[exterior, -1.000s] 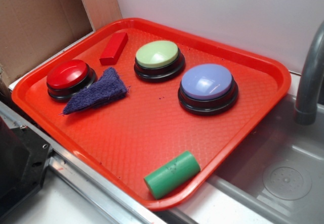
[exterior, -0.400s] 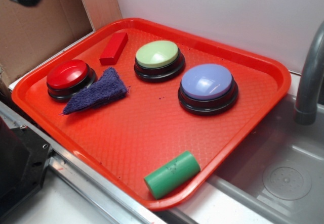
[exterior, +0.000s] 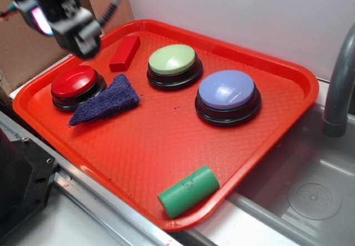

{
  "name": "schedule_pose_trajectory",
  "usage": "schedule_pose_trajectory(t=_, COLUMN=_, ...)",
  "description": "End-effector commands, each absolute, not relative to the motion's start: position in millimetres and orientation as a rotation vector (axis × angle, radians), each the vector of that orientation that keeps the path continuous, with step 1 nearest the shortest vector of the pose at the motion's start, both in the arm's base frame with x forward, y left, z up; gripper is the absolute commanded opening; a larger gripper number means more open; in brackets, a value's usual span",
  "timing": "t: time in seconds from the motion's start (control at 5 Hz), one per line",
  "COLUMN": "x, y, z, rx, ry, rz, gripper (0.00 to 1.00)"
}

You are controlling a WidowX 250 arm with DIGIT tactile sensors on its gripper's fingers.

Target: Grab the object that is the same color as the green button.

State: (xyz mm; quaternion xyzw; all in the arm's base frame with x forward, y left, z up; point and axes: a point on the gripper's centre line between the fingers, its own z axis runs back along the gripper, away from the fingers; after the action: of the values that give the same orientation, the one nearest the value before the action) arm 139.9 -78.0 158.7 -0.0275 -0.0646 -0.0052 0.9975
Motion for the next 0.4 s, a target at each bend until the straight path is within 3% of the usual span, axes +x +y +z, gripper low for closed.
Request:
schedule_pose_trajectory(t=0.0, x=149.0, y=-116.5, z=110.9, rx=-0.131, ry=-0.157, rz=-0.029, gripper=1.0)
schedule_pose_trajectory(t=0.2, x=151.2, y=-131.8, z=87.7, rx=-0.148, ry=-0.127, rz=-0.08, gripper=1.0)
